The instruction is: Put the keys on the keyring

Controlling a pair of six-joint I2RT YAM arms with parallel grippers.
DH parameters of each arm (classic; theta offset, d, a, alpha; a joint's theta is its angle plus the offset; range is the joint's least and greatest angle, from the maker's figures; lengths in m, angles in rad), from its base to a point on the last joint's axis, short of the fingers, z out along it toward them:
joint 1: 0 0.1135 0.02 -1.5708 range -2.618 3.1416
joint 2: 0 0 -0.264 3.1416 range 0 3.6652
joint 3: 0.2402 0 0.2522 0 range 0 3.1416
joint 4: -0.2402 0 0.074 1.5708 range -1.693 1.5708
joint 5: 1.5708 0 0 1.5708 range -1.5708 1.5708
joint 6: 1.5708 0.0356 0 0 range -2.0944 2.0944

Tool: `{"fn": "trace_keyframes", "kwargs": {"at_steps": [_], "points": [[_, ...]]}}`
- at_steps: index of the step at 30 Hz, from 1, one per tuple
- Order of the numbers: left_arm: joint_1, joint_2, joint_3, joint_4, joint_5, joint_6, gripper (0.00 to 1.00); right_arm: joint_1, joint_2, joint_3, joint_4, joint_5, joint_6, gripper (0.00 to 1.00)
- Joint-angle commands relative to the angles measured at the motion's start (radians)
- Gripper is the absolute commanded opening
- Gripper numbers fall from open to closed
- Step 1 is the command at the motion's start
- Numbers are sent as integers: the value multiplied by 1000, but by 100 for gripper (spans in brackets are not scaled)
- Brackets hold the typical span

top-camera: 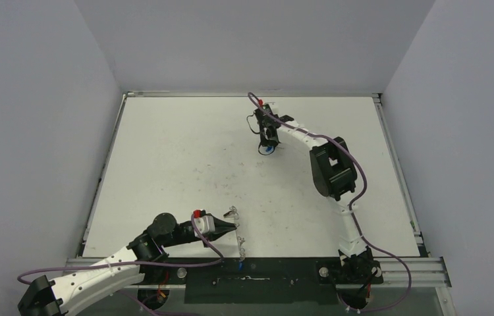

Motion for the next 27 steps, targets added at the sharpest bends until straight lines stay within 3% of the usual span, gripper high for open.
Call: {"fn": "trace_keyframes", "kwargs": {"at_steps": [1,18,27], "points": [[-4,-17,15,36,3,-2,0,0,-141,-95,31,-13,-50,0],[-4,-28,16,22,-4,-20,0,9,-650,-567,122,-384,-160,0],[-4,-24,23,21,-17,-34,0,10,-1018,-810,235,-463,-205,0]]}}
